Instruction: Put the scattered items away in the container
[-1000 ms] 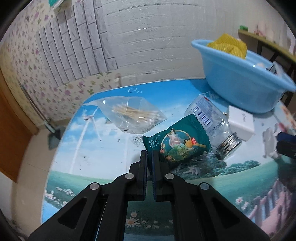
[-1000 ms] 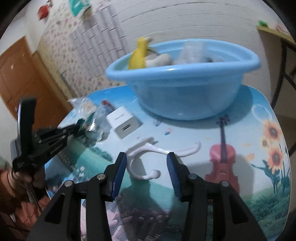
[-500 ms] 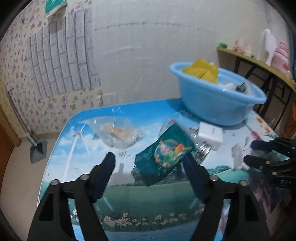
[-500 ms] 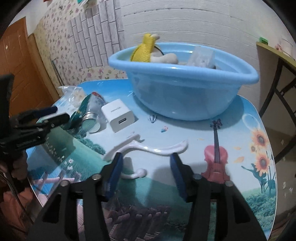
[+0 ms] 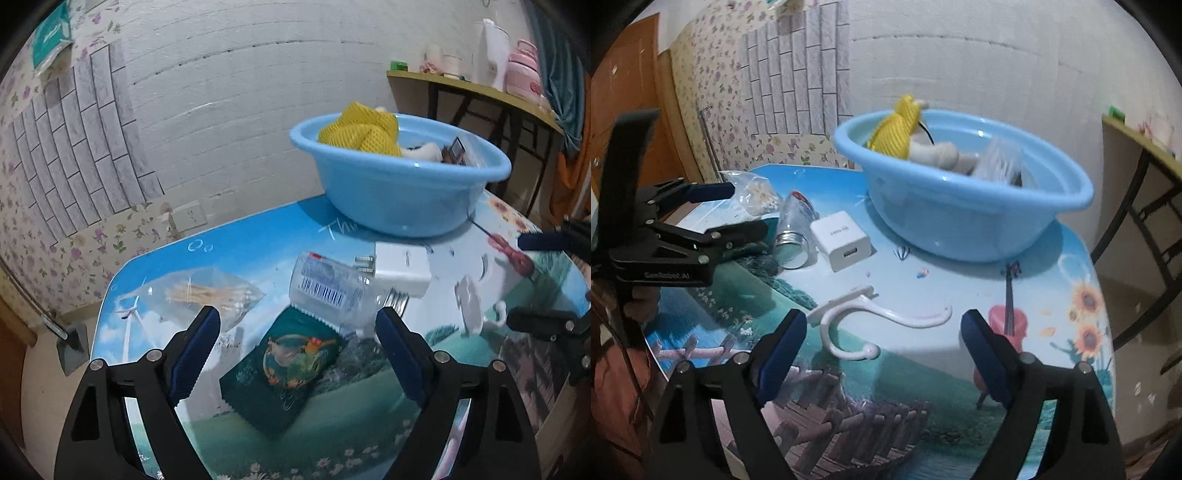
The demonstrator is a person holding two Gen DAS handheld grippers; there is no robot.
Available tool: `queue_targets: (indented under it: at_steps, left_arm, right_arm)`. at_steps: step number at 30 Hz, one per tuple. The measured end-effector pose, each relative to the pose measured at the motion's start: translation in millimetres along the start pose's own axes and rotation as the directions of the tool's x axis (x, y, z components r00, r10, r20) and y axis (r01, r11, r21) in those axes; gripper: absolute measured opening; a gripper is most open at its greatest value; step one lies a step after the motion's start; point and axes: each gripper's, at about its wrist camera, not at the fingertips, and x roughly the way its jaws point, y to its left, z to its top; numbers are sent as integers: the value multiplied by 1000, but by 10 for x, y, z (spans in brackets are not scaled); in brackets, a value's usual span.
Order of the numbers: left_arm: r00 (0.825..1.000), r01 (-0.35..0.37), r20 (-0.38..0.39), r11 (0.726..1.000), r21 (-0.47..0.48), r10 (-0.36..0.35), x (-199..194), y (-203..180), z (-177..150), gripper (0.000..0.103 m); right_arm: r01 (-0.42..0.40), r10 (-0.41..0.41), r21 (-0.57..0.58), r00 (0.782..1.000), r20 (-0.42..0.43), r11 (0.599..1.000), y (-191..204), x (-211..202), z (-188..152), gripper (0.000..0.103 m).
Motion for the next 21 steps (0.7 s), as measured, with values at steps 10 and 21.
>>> queue_targets:
  at_steps: [10, 21]
  left_arm:
    - [991, -41, -124, 999, -11, 39, 184, 234, -67, 87]
    - [985, 100, -138, 995, -15, -101, 106, 201, -152, 41]
  right_arm:
    - [-31, 22, -126, 997, -77, 992, 97, 274, 118, 92]
    - [-117, 103, -92, 984, -145, 989, 23, 389, 93, 70]
